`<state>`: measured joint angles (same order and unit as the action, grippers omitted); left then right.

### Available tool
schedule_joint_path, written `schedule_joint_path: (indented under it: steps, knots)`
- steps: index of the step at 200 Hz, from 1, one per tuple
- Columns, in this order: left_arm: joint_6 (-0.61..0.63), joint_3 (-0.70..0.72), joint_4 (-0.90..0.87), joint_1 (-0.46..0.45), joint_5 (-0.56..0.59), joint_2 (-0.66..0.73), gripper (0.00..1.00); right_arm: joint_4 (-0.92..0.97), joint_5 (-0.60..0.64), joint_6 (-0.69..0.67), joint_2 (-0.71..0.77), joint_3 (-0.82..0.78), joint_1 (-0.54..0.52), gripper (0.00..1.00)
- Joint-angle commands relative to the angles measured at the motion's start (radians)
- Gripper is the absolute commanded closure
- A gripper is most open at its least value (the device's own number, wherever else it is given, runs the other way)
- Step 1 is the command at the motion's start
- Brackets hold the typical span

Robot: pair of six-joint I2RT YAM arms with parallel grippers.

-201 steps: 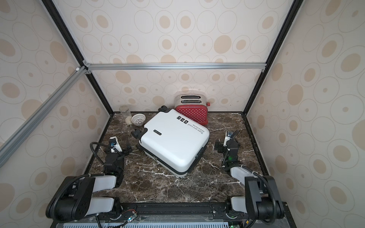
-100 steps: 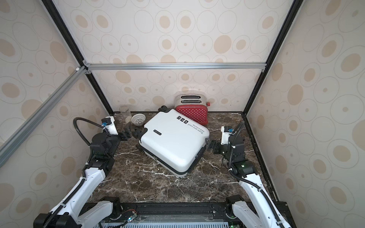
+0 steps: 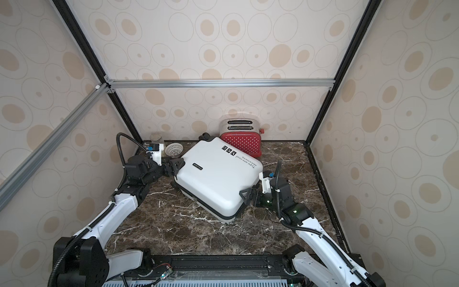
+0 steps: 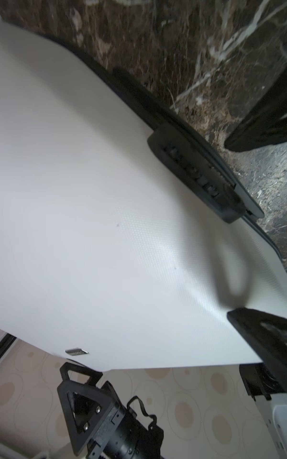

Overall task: Open the suitcase zippers
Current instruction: Adjust the suitcase at the center of the board.

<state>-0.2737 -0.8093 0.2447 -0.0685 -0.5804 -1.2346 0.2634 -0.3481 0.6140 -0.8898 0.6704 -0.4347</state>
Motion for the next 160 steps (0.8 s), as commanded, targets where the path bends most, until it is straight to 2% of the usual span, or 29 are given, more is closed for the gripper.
schedule_joint_path:
  steps: [1,39,68,89,113,139,160]
  knots:
    - [0.005,-0.053,0.009,-0.011,-0.118,-0.036,0.21,-0.065,-0.05,0.043,-0.048,0.003,-0.006,0.0]
    - [0.052,-0.032,-0.032,-0.033,-0.149,-0.043,0.21,-0.133,0.014,0.052,-0.089,0.021,-0.006,0.0]
    - [0.077,-0.003,-0.06,-0.047,-0.171,-0.046,0.22,-0.121,0.05,-0.002,-0.167,0.089,-0.003,0.0]
    - [0.088,0.02,-0.069,-0.07,-0.186,-0.037,0.23,-0.137,0.059,-0.026,-0.218,0.13,0.012,0.0]
    - [0.051,0.07,0.001,-0.088,-0.201,-0.016,0.23,-0.161,0.02,-0.042,-0.277,0.172,0.051,0.0]
    - [0.024,0.104,0.03,-0.11,-0.186,0.004,0.24,-0.095,0.018,-0.111,-0.295,0.236,0.092,0.0]
    - [0.002,0.132,0.062,-0.129,-0.171,0.022,0.24,0.019,0.056,-0.2,-0.239,0.278,0.113,0.0]
